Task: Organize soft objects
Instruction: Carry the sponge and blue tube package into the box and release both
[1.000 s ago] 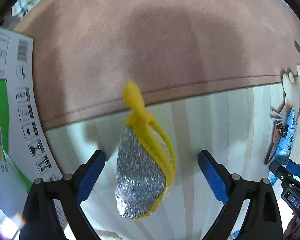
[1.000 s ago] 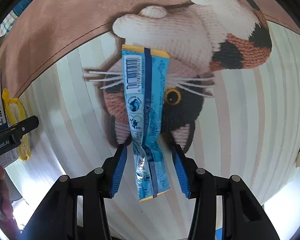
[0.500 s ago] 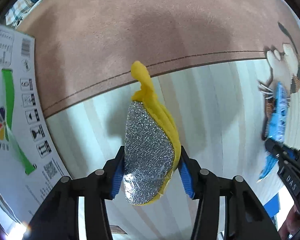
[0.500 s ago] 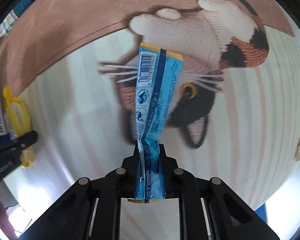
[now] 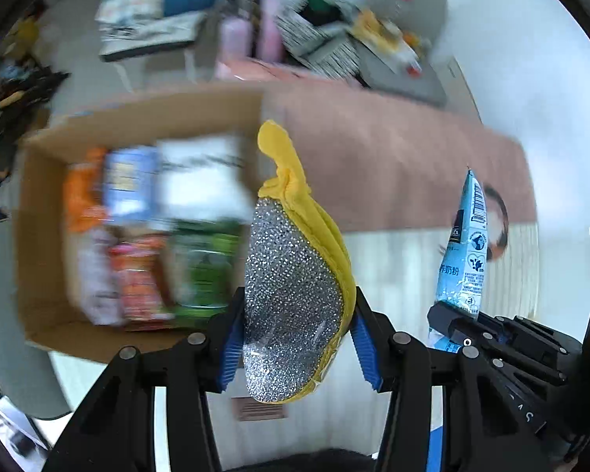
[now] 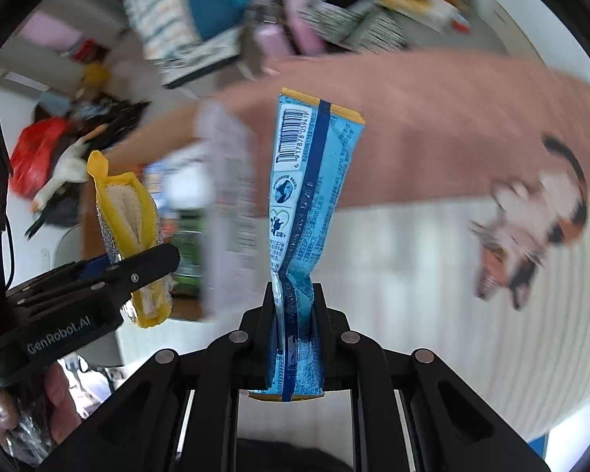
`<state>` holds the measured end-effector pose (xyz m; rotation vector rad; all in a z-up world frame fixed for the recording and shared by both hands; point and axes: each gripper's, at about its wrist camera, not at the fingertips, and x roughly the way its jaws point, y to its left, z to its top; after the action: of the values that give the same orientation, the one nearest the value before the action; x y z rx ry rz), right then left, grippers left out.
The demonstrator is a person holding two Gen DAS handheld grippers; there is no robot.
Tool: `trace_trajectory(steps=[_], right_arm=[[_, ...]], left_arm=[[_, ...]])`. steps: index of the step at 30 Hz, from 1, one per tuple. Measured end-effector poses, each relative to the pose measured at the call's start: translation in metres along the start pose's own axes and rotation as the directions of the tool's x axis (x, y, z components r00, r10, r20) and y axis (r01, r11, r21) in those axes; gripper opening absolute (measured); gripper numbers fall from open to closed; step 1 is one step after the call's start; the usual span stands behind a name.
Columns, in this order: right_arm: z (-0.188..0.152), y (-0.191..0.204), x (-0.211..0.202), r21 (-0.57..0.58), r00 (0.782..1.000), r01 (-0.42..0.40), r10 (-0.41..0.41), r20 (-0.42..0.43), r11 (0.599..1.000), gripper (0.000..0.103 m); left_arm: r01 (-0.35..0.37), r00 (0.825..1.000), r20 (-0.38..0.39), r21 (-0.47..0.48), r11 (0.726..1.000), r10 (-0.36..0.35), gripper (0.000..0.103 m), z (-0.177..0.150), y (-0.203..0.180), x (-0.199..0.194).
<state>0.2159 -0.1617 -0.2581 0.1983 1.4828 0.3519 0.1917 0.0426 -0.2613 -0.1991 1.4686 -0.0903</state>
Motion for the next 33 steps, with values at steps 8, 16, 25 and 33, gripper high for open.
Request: trace_trajectory(steps=[8,16,25,33], right_arm=[[0.046,0.124,0.054,-0.117,0.994,0.111,-0.113,-0.007,0.987,0.015],[0.067,0.141,0.131,-0.132,0.964,0.237,-0.25,-0.09,0.962,0.015],[0.076,0.132,0.163,-0.122,0.927,0.327,-0.343,-0.15,0.937,0.047],[0.083,0.148,0.16,-0.118,0.945,0.281,-0.296,-0.139,0.953,0.103]], left_arm=[[-0.13,0.991,-0.003,-0.147,0.981,0.131,0.046,0.028,0.148,-0.002],[-0.164,0.978,-0.16,-0.218,0.962,0.131,0.046,0.051,0.224,0.051],[-0.122,0.967,-0.248,-0.236,0.964,0.061,0.055,0.065,0.241,0.085],[-0.162,0.964,-0.232,-0.128,0.978,0.129,0.086,0.069,0.218,0.076]])
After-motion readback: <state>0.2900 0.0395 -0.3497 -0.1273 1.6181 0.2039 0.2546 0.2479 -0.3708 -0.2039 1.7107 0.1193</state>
